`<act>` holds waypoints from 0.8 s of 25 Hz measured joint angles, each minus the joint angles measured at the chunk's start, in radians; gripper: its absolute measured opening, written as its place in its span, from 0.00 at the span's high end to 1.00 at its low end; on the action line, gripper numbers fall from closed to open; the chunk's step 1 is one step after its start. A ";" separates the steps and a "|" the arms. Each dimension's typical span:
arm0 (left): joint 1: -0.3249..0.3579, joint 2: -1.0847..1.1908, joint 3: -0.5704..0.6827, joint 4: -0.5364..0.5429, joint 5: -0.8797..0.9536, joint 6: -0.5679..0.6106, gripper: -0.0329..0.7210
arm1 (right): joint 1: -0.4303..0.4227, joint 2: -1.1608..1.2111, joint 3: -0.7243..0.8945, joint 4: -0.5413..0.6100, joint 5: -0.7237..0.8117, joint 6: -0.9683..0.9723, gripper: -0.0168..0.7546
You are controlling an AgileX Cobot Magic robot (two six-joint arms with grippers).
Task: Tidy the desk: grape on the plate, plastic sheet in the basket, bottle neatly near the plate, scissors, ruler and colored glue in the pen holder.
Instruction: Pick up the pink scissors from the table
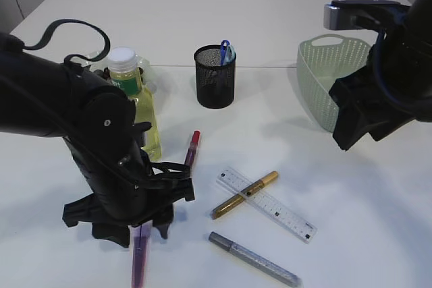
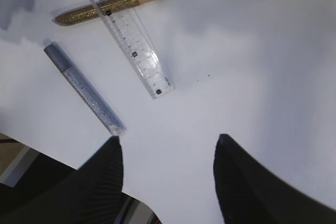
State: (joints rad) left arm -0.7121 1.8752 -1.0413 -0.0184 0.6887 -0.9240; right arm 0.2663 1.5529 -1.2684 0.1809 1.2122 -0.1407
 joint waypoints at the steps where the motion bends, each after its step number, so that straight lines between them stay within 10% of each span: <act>1: 0.000 0.000 0.000 0.000 0.013 -0.005 0.41 | 0.000 0.000 0.000 0.000 -0.002 0.000 0.41; 20: 0.000 0.043 -0.001 0.096 0.023 -0.081 0.41 | 0.002 -0.002 0.000 0.000 -0.011 0.000 0.41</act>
State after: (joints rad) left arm -0.7121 1.9178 -1.0419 0.0771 0.7113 -1.0046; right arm 0.2678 1.5512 -1.2684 0.1809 1.2014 -0.1407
